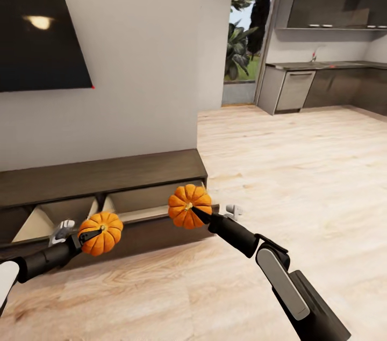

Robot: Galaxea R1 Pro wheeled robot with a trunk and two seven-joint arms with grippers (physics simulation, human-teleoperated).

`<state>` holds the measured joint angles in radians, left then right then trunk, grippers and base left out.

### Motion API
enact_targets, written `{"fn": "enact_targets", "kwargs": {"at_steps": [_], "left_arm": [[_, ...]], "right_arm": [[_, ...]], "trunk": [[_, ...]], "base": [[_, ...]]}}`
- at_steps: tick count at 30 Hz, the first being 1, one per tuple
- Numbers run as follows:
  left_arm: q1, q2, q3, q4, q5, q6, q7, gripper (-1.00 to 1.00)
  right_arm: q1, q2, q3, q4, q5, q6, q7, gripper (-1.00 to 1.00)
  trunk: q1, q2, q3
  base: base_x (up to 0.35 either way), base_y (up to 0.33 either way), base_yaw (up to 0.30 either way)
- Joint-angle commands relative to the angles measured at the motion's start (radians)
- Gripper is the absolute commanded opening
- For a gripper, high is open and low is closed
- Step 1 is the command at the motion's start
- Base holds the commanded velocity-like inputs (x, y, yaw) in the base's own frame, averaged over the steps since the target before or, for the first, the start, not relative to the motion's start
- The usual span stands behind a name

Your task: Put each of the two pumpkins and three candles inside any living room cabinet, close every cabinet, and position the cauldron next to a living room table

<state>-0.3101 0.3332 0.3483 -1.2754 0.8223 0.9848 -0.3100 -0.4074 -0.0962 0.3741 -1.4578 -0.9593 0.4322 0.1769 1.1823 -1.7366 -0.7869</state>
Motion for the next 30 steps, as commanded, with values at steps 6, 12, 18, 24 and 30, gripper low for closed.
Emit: {"fn": "enact_targets", "kwargs": {"at_steps": [6, 12, 18, 24, 30], "left_arm": [[-0.001, -0.001, -0.01, -0.001, 0.005, 0.006, -0.006, -1.0], [-0.001, 0.0, -0.015, -0.001, 0.005, 0.006, -0.006, -1.0], [-0.001, 0.0, -0.015, -0.001, 0.005, 0.006, -0.006, -1.0], [-0.001, 0.0, -0.015, -0.001, 0.005, 0.006, -0.006, -1.0], [-0.001, 0.0, -0.016, -0.001, 0.005, 0.006, -0.006, -1.0]], "right_arm": [[-0.001, -0.002, -0.001, -0.002, -0.01, 0.004, -0.001, -1.0], [-0.001, -0.003, -0.001, -0.004, -0.009, 0.002, 0.0, -1.0], [-0.001, -0.004, -0.001, -0.006, -0.009, 0.0, 0.0, -1.0], [-0.001, -0.003, -0.001, -0.006, -0.009, 0.002, -0.001, -1.0], [-0.001, -0.003, -0.001, -0.005, -0.009, 0.002, -0.001, -1.0]], "trunk": [[-0.019, 0.035, 0.015], [-0.042, 0.077, 0.034], [-0.065, 0.119, 0.053], [-0.088, 0.161, 0.071], [-0.111, 0.203, 0.09]], "base": [[0.0, 0.0, 0.29], [0.0, 0.0, 0.192], [0.0, 0.0, 0.016], [0.0, 0.0, 0.0], [0.0, 0.0, 0.0]]}}
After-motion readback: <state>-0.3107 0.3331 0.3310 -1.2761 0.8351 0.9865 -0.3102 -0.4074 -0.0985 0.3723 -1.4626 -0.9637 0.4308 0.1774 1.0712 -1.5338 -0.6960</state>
